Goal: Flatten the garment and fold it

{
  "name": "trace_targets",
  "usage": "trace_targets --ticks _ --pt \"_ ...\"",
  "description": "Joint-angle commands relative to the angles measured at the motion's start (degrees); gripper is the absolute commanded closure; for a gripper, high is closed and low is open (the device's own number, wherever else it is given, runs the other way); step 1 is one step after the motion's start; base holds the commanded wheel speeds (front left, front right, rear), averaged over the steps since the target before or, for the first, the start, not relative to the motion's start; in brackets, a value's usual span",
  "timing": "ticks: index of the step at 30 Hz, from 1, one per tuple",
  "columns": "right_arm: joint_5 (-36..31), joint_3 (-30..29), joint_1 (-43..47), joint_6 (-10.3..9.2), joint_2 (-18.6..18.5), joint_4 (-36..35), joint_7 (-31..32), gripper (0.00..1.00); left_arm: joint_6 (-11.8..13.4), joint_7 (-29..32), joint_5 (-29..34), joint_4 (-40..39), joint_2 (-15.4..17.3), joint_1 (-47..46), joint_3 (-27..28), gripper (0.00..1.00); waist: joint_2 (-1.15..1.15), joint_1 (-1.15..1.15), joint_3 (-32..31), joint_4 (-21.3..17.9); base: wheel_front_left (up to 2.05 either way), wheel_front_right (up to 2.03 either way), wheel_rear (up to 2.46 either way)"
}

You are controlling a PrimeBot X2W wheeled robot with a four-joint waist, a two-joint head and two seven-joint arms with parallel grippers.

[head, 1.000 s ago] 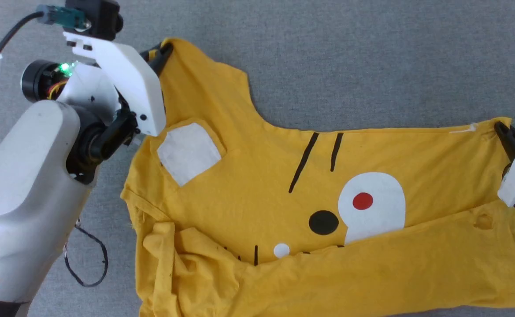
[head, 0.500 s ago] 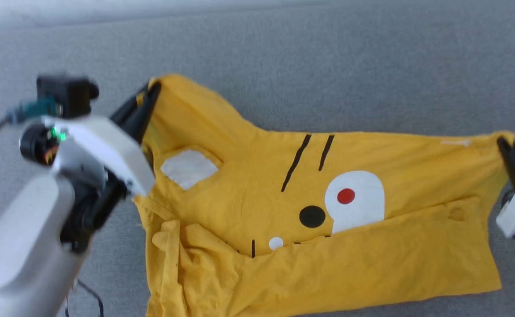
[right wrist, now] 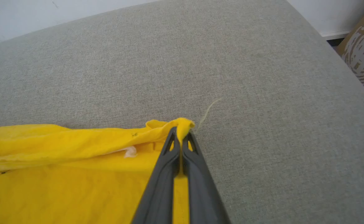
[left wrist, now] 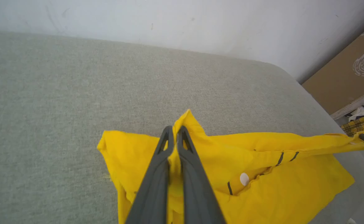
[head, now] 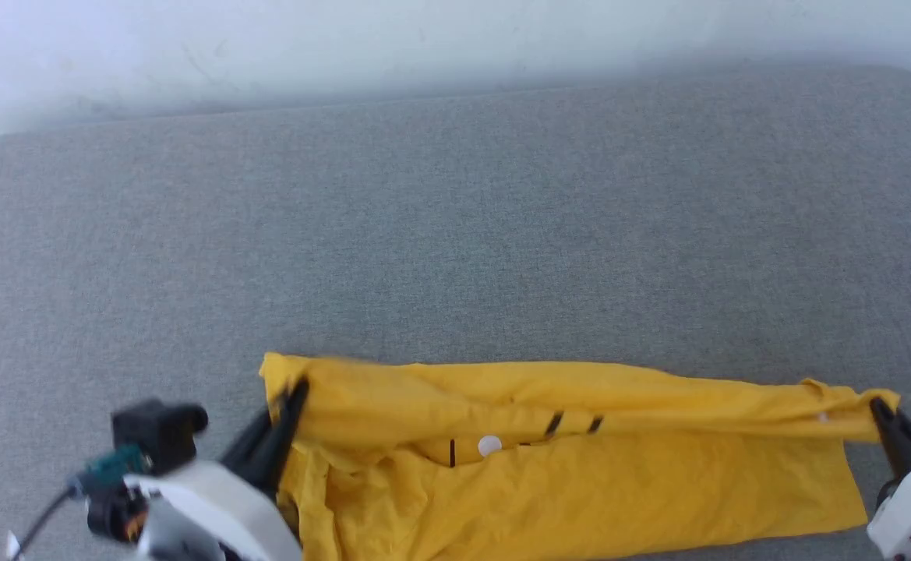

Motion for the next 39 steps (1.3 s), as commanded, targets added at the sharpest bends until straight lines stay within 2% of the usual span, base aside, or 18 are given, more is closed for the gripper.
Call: trace_targets --ticks 1,6,7,8,9,10,11,18,21,26,31,34,39 --pt "0.00 0.08 0.82 -0.11 0.45 -0.21 -0.45 1.00 0.40 -0.63 -0.53 0.24 -0.27 1.96 -0.32 1.00 0.00 0.02 -0.13 0.15 0.00 0.00 0.00" --pt "-0.49 0.68 2.50 -0.11 0.84 1.04 -0.79 1.00 -0.28 0.33 -2.90 2.75 -1.04 6.74 -2.52 1.00 0.00 0.02 -0.24 0.31 0.00 0.00 0.00" --pt "-0.56 0.80 2.58 -0.11 0.86 1.41 -0.86 1.00 -0.38 0.64 -3.35 3.47 -1.25 7.07 -2.78 0.94 0.00 0.02 -0.28 0.35 0.00 0.00 0.00" --pt "-0.64 0.97 2.59 -0.11 0.84 1.80 -0.81 1.00 -0.55 1.00 -3.38 4.25 -1.24 7.15 -3.17 0.76 0.00 0.02 -0.34 0.36 0.00 0.00 0.00" --pt "-0.74 1.13 2.54 -0.11 0.81 2.14 -0.75 0.84 -0.65 1.12 -3.41 5.03 -1.35 7.12 -3.38 0.56 0.00 0.02 -0.41 0.37 0.00 0.00 0.00" --pt "-0.83 1.24 2.43 -0.11 0.80 2.45 -0.75 0.43 -0.68 0.98 -3.44 5.77 -1.59 6.94 -3.38 0.00 0.00 0.02 -0.50 0.37 0.00 0.00 0.00" --pt "-0.94 1.34 2.29 -0.11 0.78 2.73 -0.79 0.00 -0.76 0.81 -3.49 6.43 -1.84 6.70 -3.36 0.00 0.00 0.02 -0.60 0.35 0.00 0.00 0.00" --pt "-0.12 0.58 1.06 -0.11 0.36 2.80 -0.75 0.00 -0.97 -2.06 -5.70 7.38 -3.17 6.36 -0.44 0.00 0.00 0.02 -1.48 -0.21 0.00 0.00 0.00" --pt "0.57 -0.65 0.96 -0.11 0.40 1.97 -0.53 0.00 0.54 -6.89 -5.24 6.01 -3.19 6.91 3.28 0.00 0.00 0.02 -1.83 -0.56 0.00 0.00 0.00" --pt "-0.05 -2.00 1.65 -0.11 0.82 2.63 -0.04 0.00 5.04 -14.83 1.38 3.69 -3.25 7.30 7.57 0.00 0.00 0.02 -1.68 -0.47 0.00 0.00 0.00" --pt "-0.63 -1.65 2.03 -0.11 1.87 5.49 -0.10 0.00 8.22 -16.47 10.22 0.84 -6.24 7.45 10.87 0.00 0.00 0.02 -1.21 0.42 0.00 0.00 0.00" --pt "-0.83 -0.77 1.46 -0.11 2.05 7.67 -0.39 0.00 8.09 -16.52 16.16 -0.62 -8.19 8.11 12.18 0.00 0.00 0.02 -1.05 1.02 0.00 0.00 0.00" --pt "-0.59 0.30 0.24 -0.11 1.98 12.13 -0.25 0.00 6.21 -16.54 20.33 -0.28 -10.97 9.93 13.11 0.00 0.00 0.02 -1.09 2.18 0.00 0.00 0.00"
